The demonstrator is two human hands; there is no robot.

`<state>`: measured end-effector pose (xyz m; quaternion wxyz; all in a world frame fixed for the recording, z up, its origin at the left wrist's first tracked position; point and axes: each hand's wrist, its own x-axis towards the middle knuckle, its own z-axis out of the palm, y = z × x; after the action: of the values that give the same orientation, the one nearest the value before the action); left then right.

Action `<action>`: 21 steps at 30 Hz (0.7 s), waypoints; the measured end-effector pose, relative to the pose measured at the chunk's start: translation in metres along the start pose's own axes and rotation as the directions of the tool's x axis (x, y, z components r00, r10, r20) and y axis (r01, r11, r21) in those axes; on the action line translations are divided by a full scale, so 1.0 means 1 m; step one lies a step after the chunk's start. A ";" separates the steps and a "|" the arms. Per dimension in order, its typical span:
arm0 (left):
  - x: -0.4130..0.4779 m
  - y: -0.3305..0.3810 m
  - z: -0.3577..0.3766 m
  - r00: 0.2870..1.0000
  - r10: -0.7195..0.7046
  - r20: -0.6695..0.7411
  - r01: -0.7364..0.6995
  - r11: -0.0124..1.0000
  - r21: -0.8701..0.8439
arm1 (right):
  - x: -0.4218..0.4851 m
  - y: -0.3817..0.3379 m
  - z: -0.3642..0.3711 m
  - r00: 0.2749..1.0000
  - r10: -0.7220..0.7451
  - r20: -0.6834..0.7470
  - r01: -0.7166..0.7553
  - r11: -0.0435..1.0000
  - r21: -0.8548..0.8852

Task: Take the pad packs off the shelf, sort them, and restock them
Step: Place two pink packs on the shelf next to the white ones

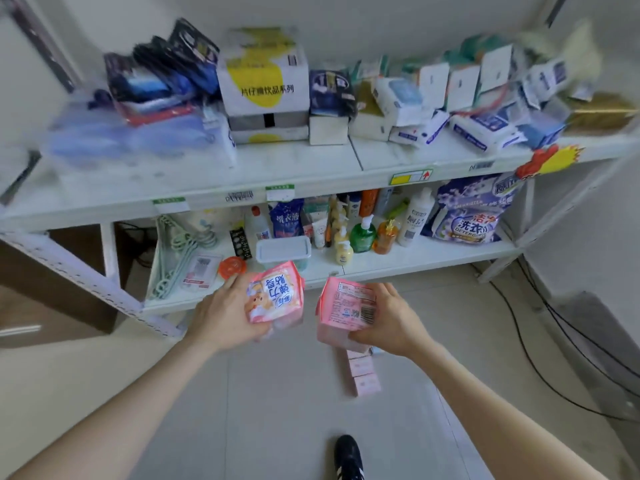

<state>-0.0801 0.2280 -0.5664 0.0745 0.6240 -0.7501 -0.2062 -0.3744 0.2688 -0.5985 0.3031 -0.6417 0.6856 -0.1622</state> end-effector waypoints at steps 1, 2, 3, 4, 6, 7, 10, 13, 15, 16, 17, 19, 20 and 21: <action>-0.006 0.004 -0.018 1.000 0.012 -0.014 -0.011 1.000 0.009 | -0.002 -0.014 -0.013 1.000 -0.018 -0.016 0.018 1.000 0.003; -0.013 0.009 -0.035 0.999 0.019 -0.027 -0.018 1.000 0.023 | -0.005 -0.027 -0.026 0.999 -0.035 -0.029 0.036 0.999 0.007; -0.020 0.013 -0.052 0.999 0.021 -0.039 -0.019 0.999 0.036 | -0.008 -0.040 -0.039 0.998 -0.055 -0.042 0.055 0.998 0.010; -0.026 0.018 -0.069 0.998 0.025 -0.057 -0.023 0.999 0.044 | -0.011 -0.053 -0.052 0.995 -0.078 -0.057 0.078 0.997 0.012; -0.037 0.029 -0.104 0.994 0.048 -0.102 -0.043 0.998 0.049 | -0.019 -0.078 -0.077 0.990 -0.118 -0.081 0.120 0.993 0.021; -0.043 0.034 -0.121 0.991 0.059 -0.118 -0.052 0.997 0.055 | -0.023 -0.091 -0.090 0.987 -0.134 -0.088 0.137 0.990 0.024; -0.056 0.054 -0.175 0.982 0.103 -0.158 -0.088 0.991 0.104 | -0.032 -0.127 -0.131 0.976 -0.192 -0.106 0.196 0.980 0.027; -0.069 0.074 -0.232 0.974 0.148 -0.171 -0.124 0.982 0.146 | -0.041 -0.164 -0.176 0.965 -0.244 -0.093 0.249 0.967 0.055; -0.078 0.084 -0.269 0.969 0.170 -0.179 -0.142 0.976 0.163 | -0.047 -0.188 -0.205 0.954 -0.286 -0.089 0.290 0.957 0.028; -0.082 0.088 -0.286 0.964 0.179 -0.194 -0.147 0.974 0.170 | -0.049 -0.201 -0.219 0.948 -0.304 -0.094 0.307 0.952 0.014; -0.086 0.092 -0.302 0.959 0.189 -0.212 -0.152 0.972 0.179 | -0.052 -0.213 -0.233 0.941 -0.322 -0.104 0.324 0.946 -0.003; -0.095 0.100 -0.335 0.951 0.200 -0.234 -0.158 0.970 0.185 | -0.058 -0.236 -0.261 0.924 -0.359 -0.127 0.359 0.933 -0.027; -0.100 0.104 -0.350 0.950 0.200 -0.241 -0.160 0.971 0.176 | -0.062 -0.248 -0.274 0.916 -0.376 -0.137 0.378 0.926 -0.018; -0.105 0.108 -0.366 0.947 0.201 -0.250 -0.162 0.973 0.165 | -0.066 -0.258 -0.286 0.906 -0.395 -0.149 0.399 0.917 -0.006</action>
<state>-0.0210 0.2651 -0.1771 0.1479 0.5778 -0.8005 -0.0590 -0.3517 0.2535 -0.2080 0.2204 -0.7502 0.5591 -0.2757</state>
